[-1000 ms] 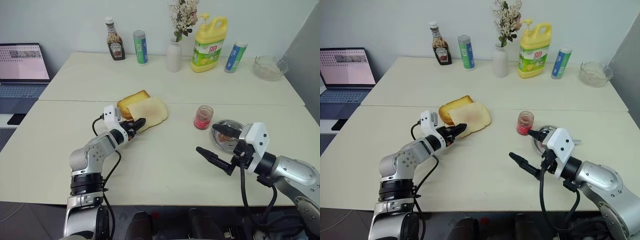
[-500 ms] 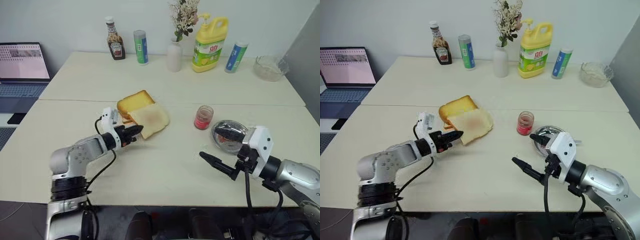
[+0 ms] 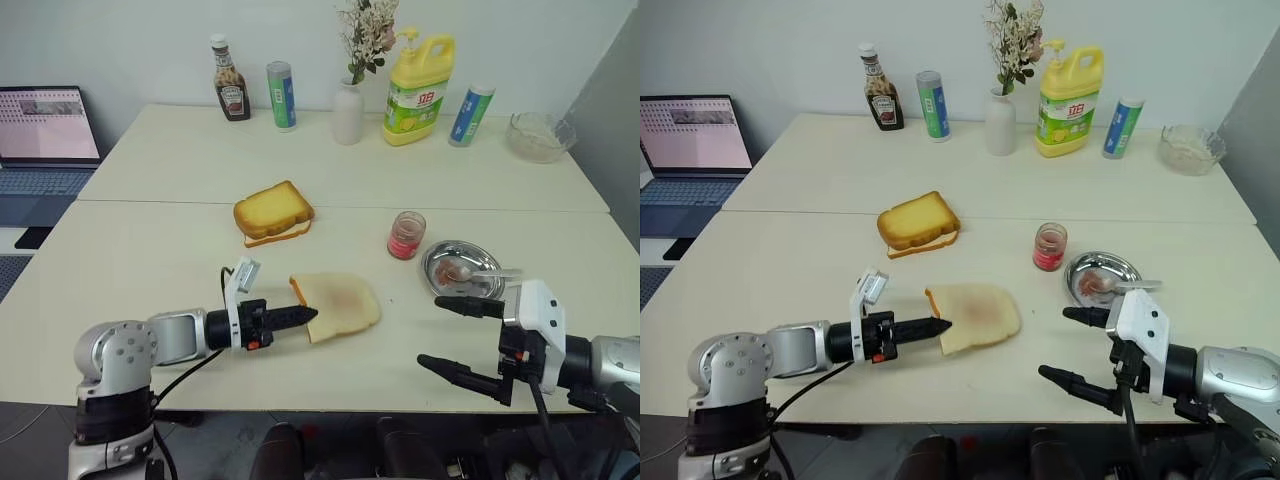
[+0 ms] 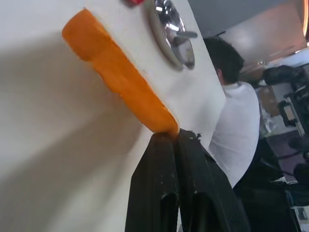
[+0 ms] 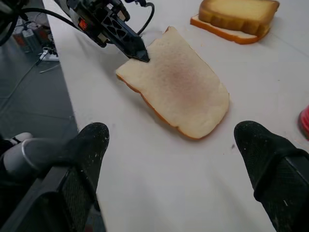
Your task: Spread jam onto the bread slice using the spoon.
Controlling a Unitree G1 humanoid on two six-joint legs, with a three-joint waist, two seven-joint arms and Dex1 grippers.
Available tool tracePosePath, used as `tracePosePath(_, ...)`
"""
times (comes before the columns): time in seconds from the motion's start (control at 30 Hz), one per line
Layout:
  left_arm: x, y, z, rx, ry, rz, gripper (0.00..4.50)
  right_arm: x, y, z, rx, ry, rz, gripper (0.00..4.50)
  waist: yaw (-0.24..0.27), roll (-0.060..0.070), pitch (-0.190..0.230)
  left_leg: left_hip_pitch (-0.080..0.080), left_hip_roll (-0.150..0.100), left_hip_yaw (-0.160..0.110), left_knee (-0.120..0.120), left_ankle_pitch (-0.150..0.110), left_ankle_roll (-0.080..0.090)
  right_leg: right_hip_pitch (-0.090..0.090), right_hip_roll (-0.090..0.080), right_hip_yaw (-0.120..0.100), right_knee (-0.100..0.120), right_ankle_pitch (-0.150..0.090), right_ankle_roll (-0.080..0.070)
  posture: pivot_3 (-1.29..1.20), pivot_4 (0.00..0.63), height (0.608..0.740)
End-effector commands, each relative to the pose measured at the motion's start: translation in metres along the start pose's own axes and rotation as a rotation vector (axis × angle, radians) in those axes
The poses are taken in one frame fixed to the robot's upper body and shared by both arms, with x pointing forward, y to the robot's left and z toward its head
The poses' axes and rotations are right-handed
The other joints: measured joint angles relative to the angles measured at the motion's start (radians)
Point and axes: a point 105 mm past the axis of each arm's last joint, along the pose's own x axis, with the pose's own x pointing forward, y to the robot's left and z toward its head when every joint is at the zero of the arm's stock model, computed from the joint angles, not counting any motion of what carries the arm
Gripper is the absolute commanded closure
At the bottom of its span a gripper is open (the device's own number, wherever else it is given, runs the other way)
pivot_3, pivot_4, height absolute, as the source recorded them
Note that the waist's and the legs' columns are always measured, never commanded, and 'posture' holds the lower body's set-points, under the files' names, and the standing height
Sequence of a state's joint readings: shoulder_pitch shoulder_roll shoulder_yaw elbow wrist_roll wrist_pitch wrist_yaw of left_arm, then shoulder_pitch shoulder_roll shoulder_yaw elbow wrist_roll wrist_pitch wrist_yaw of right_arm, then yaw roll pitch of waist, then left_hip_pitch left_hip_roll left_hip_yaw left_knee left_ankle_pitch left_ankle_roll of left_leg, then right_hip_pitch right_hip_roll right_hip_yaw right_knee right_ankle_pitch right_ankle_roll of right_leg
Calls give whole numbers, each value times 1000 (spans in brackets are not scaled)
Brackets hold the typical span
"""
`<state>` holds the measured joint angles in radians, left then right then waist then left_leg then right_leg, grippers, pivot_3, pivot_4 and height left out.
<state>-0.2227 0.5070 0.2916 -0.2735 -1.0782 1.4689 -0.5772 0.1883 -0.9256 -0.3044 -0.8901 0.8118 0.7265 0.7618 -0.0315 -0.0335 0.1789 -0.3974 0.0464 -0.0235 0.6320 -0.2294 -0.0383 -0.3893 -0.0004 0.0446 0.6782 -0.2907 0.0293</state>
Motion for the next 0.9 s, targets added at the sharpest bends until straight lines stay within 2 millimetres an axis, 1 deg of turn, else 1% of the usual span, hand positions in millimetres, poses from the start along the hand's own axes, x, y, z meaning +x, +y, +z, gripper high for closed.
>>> tracePosePath(0.03,-7,-3,-8,34,13,32,4459,-1,6,7,-35,-15,27,0,1,0,0,0,0,0,0,0,0,0,0,0,0,0,0,0,150,740)
tracePosePath(0.17,-9,4,-18,66,29,99,4459,2,9,8,-33,-16,63,0,4,0,0,0,-1,0,0,0,0,0,-1,0,0,-1,-1,0,150,740)
tracePosePath(0.23,-10,6,-24,79,37,121,4459,3,8,7,-35,-15,68,0,5,0,0,0,0,0,0,0,0,0,-1,0,-1,-1,-2,0,150,740)
tracePosePath(0.33,-8,9,-28,105,32,147,4459,4,6,8,-41,-15,68,0,5,0,0,0,0,0,0,0,0,0,-1,0,-1,-2,-2,0,150,740)
tracePosePath(0.47,-10,18,-36,182,53,218,3592,7,6,9,-45,-23,75,0,4,0,0,0,0,0,0,0,0,0,-1,0,-1,-2,-3,0,150,740)
tracePosePath(0.53,-13,24,-37,218,49,255,2924,7,8,9,-42,-23,82,0,5,0,0,0,0,0,-1,0,0,0,-1,1,-1,-2,-4,0,150,740)
tracePosePath(0.63,-19,27,-41,219,38,274,2024,8,8,9,-43,-26,83,0,5,1,0,0,0,-1,-1,0,0,0,-1,1,-1,-3,-5,0,150,740)
tracePosePath(0.7,-24,31,-42,265,44,311,1377,8,7,8,-45,-28,80,0,5,1,-1,0,0,-1,-1,0,0,0,-1,1,0,-3,-5,0,150,740)
tracePosePath(0.83,-42,37,-44,538,99,391,190,9,6,8,-43,-25,88,0,1,2,-1,3,2,-1,-2,0,0,1,-2,3,1,-7,-13,0,150,740)
tracePosePath(0.87,-47,37,-42,581,94,393,7,9,6,8,-43,-26,90,0,1,3,-2,3,2,0,-3,0,0,1,-3,3,1,-7,-14,0,150,740)
tracePosePath(0.9,-52,38,-39,608,82,404,7,9,6,8,-43,-29,91,0,2,4,-2,4,2,-1,-3,0,0,1,-3,3,1,-8,-15,0,150,740)
